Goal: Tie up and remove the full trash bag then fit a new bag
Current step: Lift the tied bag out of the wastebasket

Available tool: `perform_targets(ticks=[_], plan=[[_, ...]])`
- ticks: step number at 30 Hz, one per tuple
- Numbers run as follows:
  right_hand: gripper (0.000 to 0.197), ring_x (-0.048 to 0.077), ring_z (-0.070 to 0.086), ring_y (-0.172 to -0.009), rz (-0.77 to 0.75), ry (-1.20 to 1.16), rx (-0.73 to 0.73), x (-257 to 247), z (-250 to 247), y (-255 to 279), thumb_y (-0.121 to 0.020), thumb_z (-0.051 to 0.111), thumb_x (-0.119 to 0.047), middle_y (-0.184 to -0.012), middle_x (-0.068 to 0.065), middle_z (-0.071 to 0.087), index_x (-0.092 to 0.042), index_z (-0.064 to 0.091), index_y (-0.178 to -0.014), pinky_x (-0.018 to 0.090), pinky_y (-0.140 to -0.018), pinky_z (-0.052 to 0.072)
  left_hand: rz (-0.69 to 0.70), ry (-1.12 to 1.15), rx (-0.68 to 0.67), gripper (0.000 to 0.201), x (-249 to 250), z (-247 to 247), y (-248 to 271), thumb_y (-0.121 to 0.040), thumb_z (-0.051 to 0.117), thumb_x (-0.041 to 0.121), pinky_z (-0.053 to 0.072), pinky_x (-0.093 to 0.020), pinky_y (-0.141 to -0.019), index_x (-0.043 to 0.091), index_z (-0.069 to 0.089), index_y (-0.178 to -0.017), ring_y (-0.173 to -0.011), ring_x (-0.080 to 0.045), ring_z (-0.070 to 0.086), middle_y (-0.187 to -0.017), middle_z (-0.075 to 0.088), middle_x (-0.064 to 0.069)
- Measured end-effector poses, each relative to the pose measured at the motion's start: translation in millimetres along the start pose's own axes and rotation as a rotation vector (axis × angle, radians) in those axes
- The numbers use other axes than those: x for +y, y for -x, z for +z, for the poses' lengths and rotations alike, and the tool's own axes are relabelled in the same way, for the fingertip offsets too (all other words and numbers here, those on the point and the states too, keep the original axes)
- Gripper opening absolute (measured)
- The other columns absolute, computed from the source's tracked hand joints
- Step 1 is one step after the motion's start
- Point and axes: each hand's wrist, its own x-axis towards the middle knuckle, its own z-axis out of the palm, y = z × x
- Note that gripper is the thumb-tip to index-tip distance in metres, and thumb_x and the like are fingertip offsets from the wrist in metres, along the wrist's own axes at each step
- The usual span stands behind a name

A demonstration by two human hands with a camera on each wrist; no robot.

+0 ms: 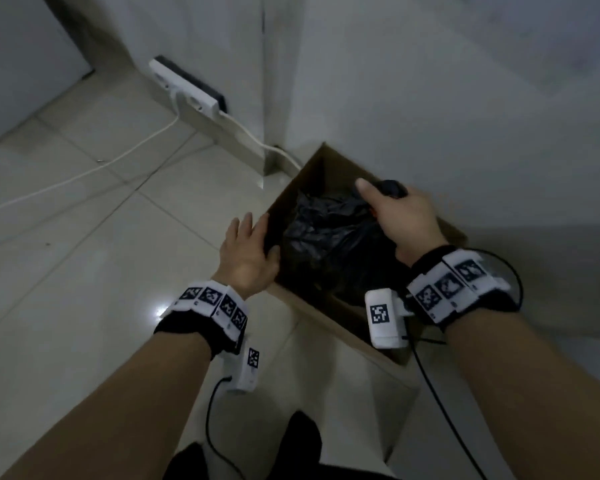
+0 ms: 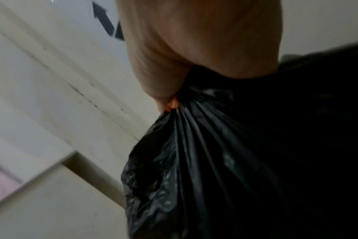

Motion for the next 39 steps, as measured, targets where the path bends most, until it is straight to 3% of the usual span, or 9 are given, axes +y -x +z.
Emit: perform_targets(ticks=[3,7,11,17,21,24,30,35,39], plan=[[0.065,0.018,0.071,-0.091,0.006,0.203,-0.125,46,22,-45,-0.063,0.086,-0.057,-0.097,0.001,0.073,-0.015,0.063,-0.107,0.039,-0.086,0.059,0.026,-0.212,-0.021,0.083,-6,31,-20,-0.095,0.043,0.048,0.023,-0.053,-0.115,0.018,-0.002,-0.158,-0.147,-0.037,0.01,-0.166,-0.008,-0.013],[0.073,0.016,0.054,-0.101,0.042,0.423,-0.405,97,30,-75,-0.081,0.08,-0.027,-0.127,0.003,0.046,-0.026,0.026,-0.13,0.028,-0.076,0.05,0.051,-0.168,0.074,0.096,-5,41,-24,-0.079,0.037,0.048,0.025,-0.053,-0.11,0.015,-0.009,-0.157,-0.146,-0.034,0.014,-0.166,-0.004,-0.011],[0.044,0.021,0.05,-0.117,0.031,0.655,-0.437,131,31,-93,-0.095,0.065,-0.022,-0.134,0.004,0.047,-0.024,0.044,-0.133,0.03,-0.085,0.044,0.072,-0.189,0.089,0.099,-7,43,-22,-0.074,0.036,0.047,0.025,-0.051,-0.11,0.014,-0.007,-0.157,-0.146,-0.033,0.014,-0.166,-0.004,-0.012],[0.057,0.026,0.044,-0.138,0.136,0.734,-0.378,146,29,-112,-0.102,0.052,-0.03,-0.16,0.007,0.035,-0.018,0.033,-0.154,0.027,-0.099,0.037,0.055,-0.163,0.053,0.097,-7,42,-24,-0.074,0.033,0.047,0.019,-0.05,-0.114,0.017,-0.008,-0.157,-0.147,-0.03,0.01,-0.166,-0.006,-0.007],[0.044,0.026,0.056,-0.121,0.106,0.627,-0.275,129,24,-93,-0.098,0.062,-0.026,-0.132,0.007,0.059,-0.016,0.052,-0.14,0.025,-0.089,0.04,0.054,-0.119,0.016,0.091,-6,36,-28,-0.087,0.046,0.042,0.016,-0.05,-0.116,0.018,-0.007,-0.157,-0.149,-0.031,0.008,-0.167,-0.005,-0.006],[0.018,0.024,0.062,-0.098,0.086,0.445,-0.128,111,7,-53,-0.094,0.066,-0.023,-0.098,-0.001,0.063,-0.018,0.064,-0.111,0.028,-0.08,0.044,0.002,-0.059,-0.016,0.091,-8,29,-2,-0.093,0.049,0.043,0.008,-0.05,-0.122,0.013,-0.007,-0.158,-0.153,-0.029,0.0,-0.167,-0.005,-0.009],[0.004,0.029,0.067,-0.098,0.31,0.115,0.021,66,-26,93,-0.094,0.062,-0.022,-0.108,0.011,0.07,-0.02,0.065,-0.095,0.042,-0.089,0.055,-0.103,-0.03,-0.217,0.079,-11,-15,153,-0.098,0.044,0.049,0.005,-0.042,-0.125,0.014,0.007,-0.159,-0.154,-0.025,0.001,-0.167,0.002,-0.009],[0.005,0.024,0.066,-0.092,0.33,0.026,0.028,-9,-53,248,-0.093,0.063,-0.024,-0.101,0.004,0.072,-0.024,0.067,-0.094,0.033,-0.078,0.052,-0.255,0.096,-0.43,0.061,-6,-79,308,-0.098,0.053,0.041,0.024,-0.028,-0.119,0.012,0.039,-0.149,-0.143,-0.023,0.036,-0.156,0.038,-0.009],[0.011,0.018,0.067,-0.079,0.303,-0.123,0.017,-69,-84,370,-0.097,0.059,-0.017,-0.092,0.004,0.07,-0.023,0.061,-0.088,0.021,-0.068,0.049,-0.347,0.109,-0.552,0.045,-1,-129,400,-0.095,0.06,0.034,0.041,-0.019,-0.097,0.015,0.056,-0.136,-0.113,-0.02,0.059,-0.132,0.06,-0.008]])
